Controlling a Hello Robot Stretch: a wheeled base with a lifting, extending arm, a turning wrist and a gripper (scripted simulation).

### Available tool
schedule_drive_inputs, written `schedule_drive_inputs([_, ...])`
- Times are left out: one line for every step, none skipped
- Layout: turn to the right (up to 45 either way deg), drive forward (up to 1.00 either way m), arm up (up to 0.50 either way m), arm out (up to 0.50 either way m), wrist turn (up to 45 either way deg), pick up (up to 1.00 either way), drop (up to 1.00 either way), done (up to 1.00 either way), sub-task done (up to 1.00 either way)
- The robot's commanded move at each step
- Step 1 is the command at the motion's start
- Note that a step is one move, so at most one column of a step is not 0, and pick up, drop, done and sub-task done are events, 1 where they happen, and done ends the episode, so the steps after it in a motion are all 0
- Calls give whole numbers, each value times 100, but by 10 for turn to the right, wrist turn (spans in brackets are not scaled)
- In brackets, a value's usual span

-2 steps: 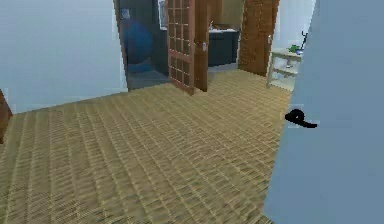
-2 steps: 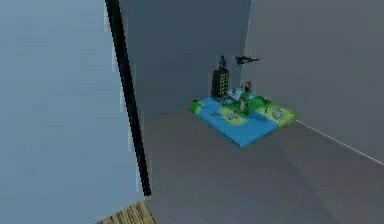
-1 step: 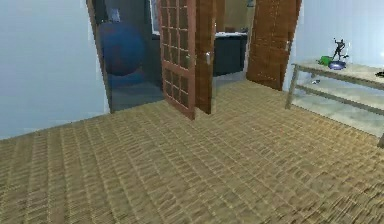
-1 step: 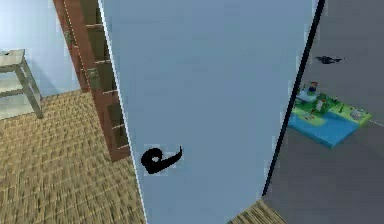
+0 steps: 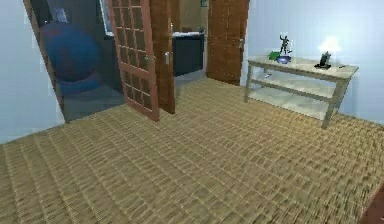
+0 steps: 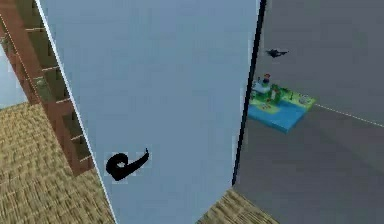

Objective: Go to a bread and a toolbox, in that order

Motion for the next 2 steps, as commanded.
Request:
schedule_drive_inputs([0, 40, 0, 0, 0, 0, 0, 0, 0])
schedule_drive_inputs([30, 0, 0, 0, 0, 0, 0, 0, 0])
